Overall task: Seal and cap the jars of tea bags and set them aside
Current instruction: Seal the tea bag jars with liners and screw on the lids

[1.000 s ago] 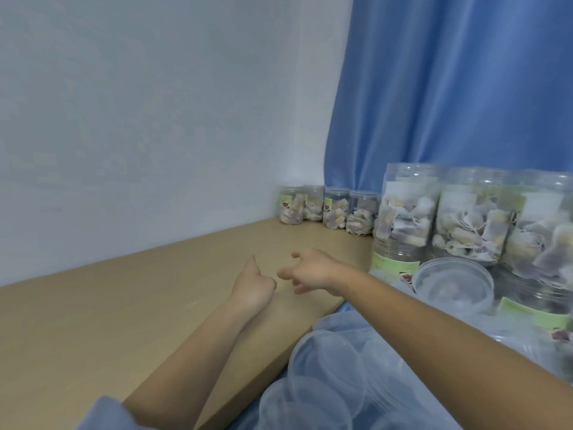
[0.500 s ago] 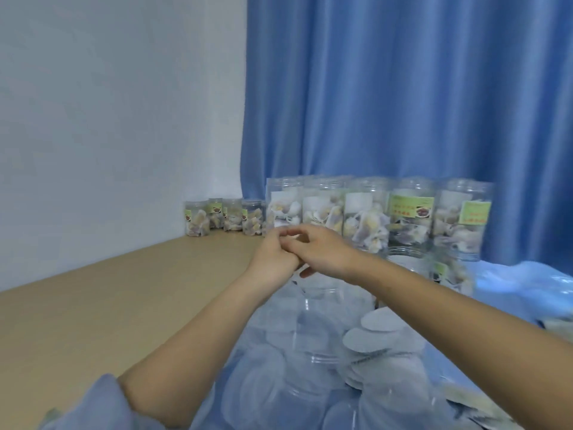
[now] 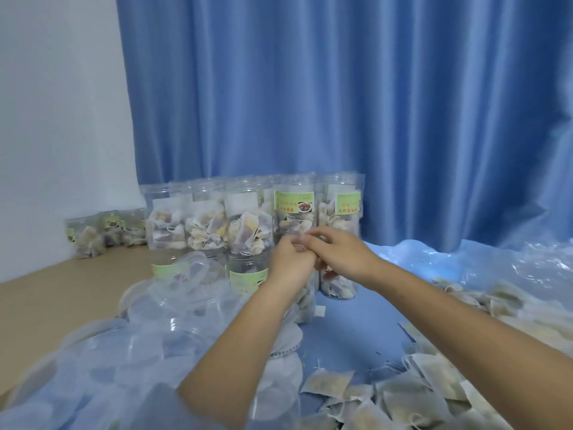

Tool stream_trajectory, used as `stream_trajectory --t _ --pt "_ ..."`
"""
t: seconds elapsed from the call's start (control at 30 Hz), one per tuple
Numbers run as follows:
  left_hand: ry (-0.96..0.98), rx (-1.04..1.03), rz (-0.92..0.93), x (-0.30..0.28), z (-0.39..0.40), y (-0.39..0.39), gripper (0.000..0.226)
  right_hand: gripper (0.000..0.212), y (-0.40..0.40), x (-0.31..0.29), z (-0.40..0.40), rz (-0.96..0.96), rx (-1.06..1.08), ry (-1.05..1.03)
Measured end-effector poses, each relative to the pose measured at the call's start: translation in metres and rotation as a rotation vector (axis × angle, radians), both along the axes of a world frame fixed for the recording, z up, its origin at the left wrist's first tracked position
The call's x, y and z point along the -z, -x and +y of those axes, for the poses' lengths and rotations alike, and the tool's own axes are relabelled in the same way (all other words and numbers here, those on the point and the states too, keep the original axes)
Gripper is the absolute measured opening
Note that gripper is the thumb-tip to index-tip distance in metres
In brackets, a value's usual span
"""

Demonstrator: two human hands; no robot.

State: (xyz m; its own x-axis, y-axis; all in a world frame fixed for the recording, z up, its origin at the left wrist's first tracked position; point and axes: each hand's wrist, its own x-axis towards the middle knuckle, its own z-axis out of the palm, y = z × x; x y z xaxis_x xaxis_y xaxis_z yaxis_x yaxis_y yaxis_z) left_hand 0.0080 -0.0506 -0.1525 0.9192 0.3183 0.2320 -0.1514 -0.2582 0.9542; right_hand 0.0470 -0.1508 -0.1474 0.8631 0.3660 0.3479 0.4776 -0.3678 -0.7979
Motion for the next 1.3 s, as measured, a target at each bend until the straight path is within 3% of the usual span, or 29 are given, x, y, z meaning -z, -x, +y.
stream_trajectory --t 0.1,0.23,0.37,0.47,0.63,0.83,1.0,1.13,1.3 --pt "0.12 -0.124 0.019 0.021 -0.007 -0.011 0.035 0.03 -0.019 0.023 -0.001 0.011 0.063 0.035" --pt "0.071 -0.249 -0.014 0.053 -0.012 -0.016 0.042 0.062 -0.04 0.05 0.005 0.095 0.034 0.183" --pt "0.12 -0.301 -0.115 0.071 -0.009 -0.022 0.04 0.072 -0.06 0.064 0.01 -0.032 0.045 0.363" --pt "0.138 -0.324 -0.13 0.075 -0.004 -0.025 0.041 0.059 -0.071 0.072 0.015 -0.104 0.062 0.395" --pt "0.177 -0.399 -0.148 0.077 0.003 -0.024 0.037 0.006 -0.075 0.068 0.015 -0.241 0.153 0.24" --pt "0.279 -0.365 -0.126 0.081 0.005 -0.023 0.033 0.002 -0.049 0.056 -0.028 -0.066 0.092 0.181" --pt "0.211 -0.346 -0.141 0.074 -0.003 -0.016 0.031 0.012 -0.022 0.067 -0.046 -0.053 0.092 0.049" --pt "0.108 -0.337 -0.113 0.068 -0.008 -0.004 0.023 0.044 -0.009 0.074 -0.052 -0.111 0.144 0.026" --pt "0.066 -0.329 -0.094 0.068 -0.007 0.014 0.03 0.063 -0.002 0.091 -0.048 -0.179 0.182 0.053"
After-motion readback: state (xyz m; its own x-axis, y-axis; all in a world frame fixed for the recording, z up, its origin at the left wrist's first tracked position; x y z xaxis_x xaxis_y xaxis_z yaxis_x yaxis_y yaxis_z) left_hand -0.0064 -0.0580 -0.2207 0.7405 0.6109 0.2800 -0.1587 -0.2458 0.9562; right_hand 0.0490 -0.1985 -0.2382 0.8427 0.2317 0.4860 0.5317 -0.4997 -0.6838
